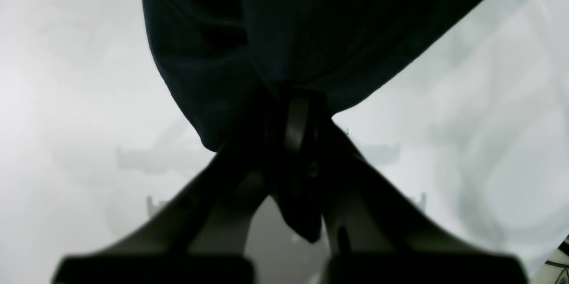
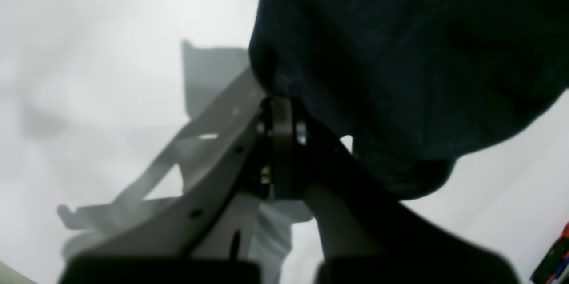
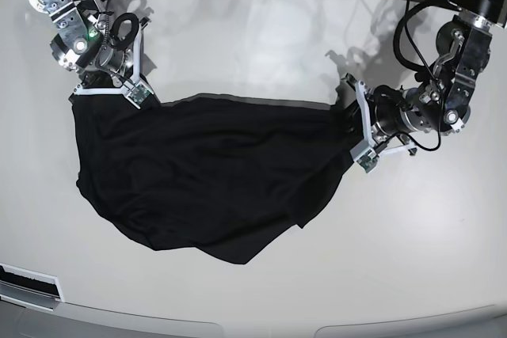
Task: Layout the t-shirt on the table in an organized manner, then fold the t-shirt properly
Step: 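Hold the shirt with both grippers and pull the edges apart, then lift and drag the shirt with both grippers to spread it wider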
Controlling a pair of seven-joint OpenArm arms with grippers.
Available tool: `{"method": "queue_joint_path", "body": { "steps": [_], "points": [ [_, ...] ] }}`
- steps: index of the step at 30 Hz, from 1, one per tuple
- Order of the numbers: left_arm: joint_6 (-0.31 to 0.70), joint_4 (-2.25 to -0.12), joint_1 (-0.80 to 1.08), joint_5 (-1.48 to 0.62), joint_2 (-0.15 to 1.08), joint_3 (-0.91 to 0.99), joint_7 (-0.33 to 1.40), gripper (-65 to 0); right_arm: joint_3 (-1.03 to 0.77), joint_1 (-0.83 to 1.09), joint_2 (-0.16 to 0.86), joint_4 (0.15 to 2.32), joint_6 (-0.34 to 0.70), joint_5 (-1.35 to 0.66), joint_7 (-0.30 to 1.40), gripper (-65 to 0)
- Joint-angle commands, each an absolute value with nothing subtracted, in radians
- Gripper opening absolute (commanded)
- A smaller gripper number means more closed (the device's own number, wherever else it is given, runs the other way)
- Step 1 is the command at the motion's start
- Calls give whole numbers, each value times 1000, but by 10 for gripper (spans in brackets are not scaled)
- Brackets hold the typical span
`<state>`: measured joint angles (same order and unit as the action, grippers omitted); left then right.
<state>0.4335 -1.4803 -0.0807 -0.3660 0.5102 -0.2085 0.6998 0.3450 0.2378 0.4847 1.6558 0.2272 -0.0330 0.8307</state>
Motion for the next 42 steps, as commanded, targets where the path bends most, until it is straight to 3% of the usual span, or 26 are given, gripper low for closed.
{"method": "queue_joint_path", "body": {
  "steps": [1,10,17,27,35,42],
  "points": [
    [435,-1497,-98,-375,522,-201,682,-650,339,232,500,1682,222,-21,842,-650],
    [495,-1503,-112,-379,583,-200,682,-650,339,238,542,1946,310,-29,930,-650],
    [506,-1506,-171,-467,685,-200,683,-650,339,239,665,2201,235,-29,944,-650],
    [668,-1508,-284,-718,763,-201,739,-650,339,268,701,2222,222,-80,965,-650],
    [698,-1508,-205,-799,751,-202,810,-650,340,426,695,2222,604,-540,1073,-650],
    [698,-1508,-133,-812,748,-202,810,-650,341,457,670,2222,698,-897,1150,-650]
  ]
}}
